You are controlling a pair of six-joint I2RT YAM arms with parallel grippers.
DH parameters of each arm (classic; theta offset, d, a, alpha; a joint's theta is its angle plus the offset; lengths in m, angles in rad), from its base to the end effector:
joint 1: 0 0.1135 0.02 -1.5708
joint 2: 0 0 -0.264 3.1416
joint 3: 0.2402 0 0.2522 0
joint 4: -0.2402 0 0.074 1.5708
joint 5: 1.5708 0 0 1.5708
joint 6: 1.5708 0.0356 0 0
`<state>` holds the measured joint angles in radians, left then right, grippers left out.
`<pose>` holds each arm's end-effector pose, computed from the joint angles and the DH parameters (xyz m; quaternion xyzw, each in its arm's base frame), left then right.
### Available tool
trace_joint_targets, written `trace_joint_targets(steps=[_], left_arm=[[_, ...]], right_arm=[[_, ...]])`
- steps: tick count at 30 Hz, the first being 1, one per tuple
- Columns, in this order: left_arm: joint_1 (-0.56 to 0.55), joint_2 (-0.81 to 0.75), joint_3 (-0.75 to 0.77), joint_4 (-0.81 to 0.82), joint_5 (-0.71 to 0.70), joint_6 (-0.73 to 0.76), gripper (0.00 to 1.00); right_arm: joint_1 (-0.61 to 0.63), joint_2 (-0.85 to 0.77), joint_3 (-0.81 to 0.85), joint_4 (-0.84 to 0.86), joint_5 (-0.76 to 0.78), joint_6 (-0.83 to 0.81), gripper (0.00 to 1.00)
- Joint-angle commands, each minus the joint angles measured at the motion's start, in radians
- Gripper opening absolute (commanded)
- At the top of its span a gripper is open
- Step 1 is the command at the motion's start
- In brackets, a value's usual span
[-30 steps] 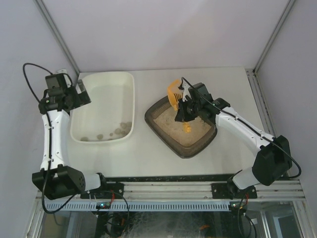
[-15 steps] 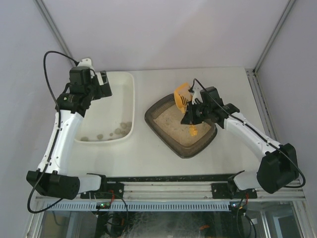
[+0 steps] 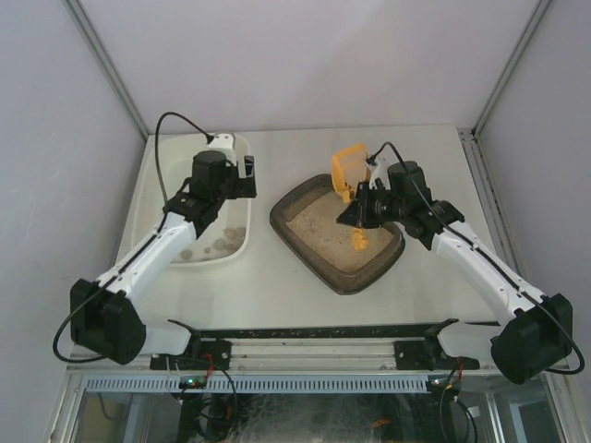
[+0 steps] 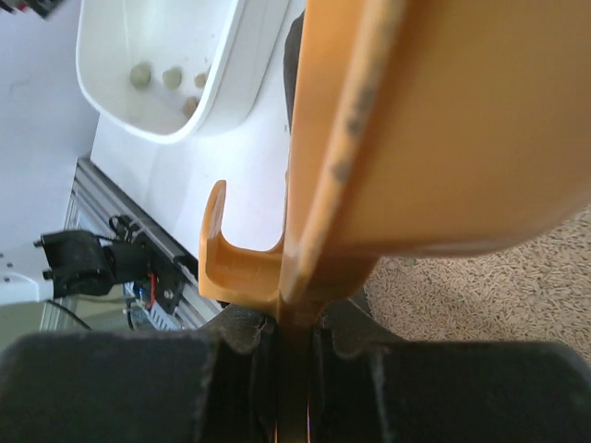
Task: Clean the litter box
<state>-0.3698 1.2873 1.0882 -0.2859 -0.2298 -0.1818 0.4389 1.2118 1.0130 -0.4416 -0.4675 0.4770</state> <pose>0.2773 -0.0988 0.3267 0.0209 0.8524 -0.0453 0.5206 0.2322 0.1267 0.3079 -0.0873 0.8712 0.3786 0.2999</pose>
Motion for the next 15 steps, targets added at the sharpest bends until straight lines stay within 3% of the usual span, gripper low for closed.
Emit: trace_joint_targets(steps=[1,5,10,15], left_arm=[[-0.038,0.114,0.046,0.224,-0.074,0.046,1.00],[-0.049,0.185,0.098,0.282,-0.054,0.092,1.00],[-0.047,0.224,0.125,0.354,-0.018,0.154,1.00],[0.022,0.272,0.176,0.369,0.150,0.149,1.00]], right_arm=[[-0.019,0.016,0.109,-0.091,0.120,0.037,0.00],[-0.024,0.004,0.110,-0.049,0.225,-0.025,0.00],[-0.017,0.074,0.138,-0.044,0.209,-0.163,0.00],[-0.003,0.182,0.152,-0.074,0.184,-0.225,0.00]])
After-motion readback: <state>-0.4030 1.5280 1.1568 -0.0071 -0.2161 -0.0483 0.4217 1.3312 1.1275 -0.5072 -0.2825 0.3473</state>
